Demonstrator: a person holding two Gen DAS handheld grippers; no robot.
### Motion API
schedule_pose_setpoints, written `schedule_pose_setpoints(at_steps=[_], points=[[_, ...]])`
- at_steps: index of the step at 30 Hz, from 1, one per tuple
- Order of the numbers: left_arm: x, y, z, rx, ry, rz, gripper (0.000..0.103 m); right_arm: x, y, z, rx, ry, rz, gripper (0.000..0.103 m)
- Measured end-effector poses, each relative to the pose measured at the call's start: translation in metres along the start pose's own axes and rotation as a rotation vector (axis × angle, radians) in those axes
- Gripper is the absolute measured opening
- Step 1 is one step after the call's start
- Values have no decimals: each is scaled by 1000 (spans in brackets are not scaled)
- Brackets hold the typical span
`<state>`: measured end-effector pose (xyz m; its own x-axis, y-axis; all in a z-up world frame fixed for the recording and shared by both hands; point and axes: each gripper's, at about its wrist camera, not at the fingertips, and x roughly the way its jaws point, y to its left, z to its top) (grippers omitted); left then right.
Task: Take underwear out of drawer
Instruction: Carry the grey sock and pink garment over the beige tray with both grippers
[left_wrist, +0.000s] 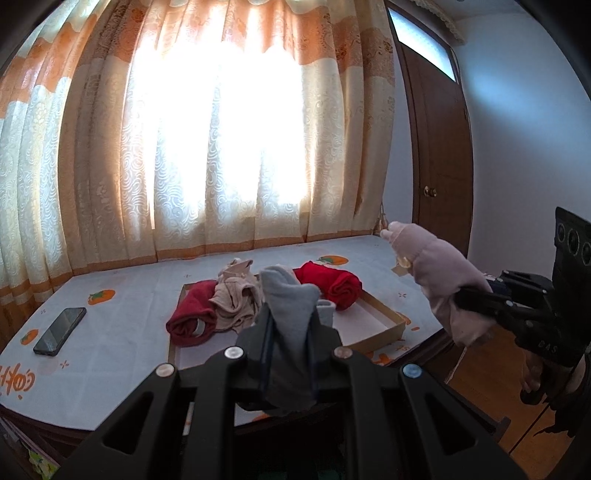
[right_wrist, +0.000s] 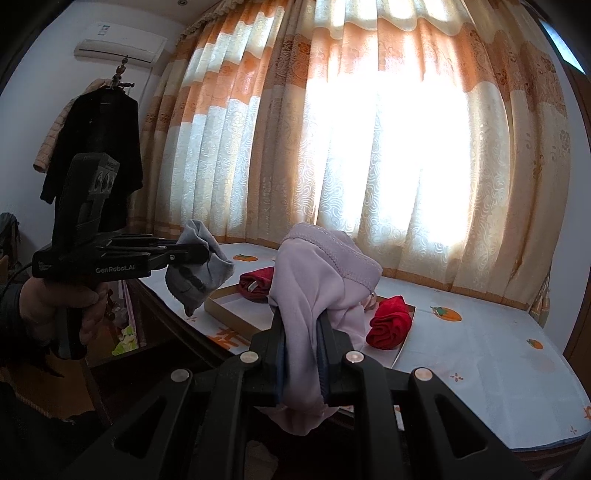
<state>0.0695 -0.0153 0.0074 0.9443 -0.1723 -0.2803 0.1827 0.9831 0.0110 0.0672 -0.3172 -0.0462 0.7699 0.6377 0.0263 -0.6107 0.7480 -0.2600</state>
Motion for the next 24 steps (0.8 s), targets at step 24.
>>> schedule_pose_setpoints(at_steps=[24], points=[[60, 13, 23, 14, 87, -2, 13, 46, -38, 28, 34, 90, -22, 16]])
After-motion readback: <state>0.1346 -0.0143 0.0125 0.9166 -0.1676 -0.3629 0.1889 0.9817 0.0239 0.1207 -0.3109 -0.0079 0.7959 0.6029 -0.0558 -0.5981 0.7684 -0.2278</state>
